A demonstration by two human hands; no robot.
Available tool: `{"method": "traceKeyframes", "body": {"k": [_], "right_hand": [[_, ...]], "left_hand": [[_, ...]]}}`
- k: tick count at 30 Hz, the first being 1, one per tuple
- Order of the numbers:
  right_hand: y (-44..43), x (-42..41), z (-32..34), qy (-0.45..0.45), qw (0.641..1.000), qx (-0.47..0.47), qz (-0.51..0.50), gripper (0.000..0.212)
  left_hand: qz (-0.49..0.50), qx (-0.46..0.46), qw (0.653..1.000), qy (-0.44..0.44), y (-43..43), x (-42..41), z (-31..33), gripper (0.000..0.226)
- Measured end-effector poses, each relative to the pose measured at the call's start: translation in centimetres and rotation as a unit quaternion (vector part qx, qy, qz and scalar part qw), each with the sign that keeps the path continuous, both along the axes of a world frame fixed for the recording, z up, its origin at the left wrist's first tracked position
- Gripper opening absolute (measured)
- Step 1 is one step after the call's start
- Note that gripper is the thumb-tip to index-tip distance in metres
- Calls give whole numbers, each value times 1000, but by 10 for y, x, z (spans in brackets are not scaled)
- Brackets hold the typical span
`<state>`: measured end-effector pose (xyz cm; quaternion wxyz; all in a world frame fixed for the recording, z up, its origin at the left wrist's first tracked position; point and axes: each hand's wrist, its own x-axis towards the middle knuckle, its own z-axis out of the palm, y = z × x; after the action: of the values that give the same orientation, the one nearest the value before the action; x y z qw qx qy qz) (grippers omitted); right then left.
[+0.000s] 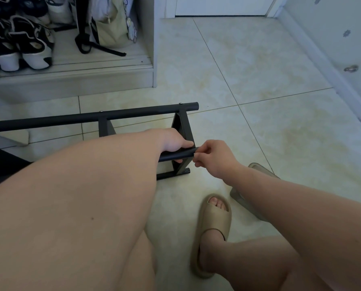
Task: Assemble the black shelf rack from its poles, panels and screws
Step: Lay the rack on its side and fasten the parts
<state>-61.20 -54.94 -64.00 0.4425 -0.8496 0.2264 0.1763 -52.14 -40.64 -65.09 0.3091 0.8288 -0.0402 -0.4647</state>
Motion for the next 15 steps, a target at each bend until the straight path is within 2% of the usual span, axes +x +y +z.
{"method": "traceKeyframes", "body": {"k": [4,8,15], "right_hand": [[1,-1,0,-13,1000,-1,-14,15],[8,-3,-4,-46,989,-112,89,21],[6,5,-7,-28,998,-64,5,16]], "left_hand": [[13,9,1000,-5,-2,0,2,45],[24,0,1000,18,-1,-2,0,47],[56,-27,998,10,-2,1,-4,43]]}}
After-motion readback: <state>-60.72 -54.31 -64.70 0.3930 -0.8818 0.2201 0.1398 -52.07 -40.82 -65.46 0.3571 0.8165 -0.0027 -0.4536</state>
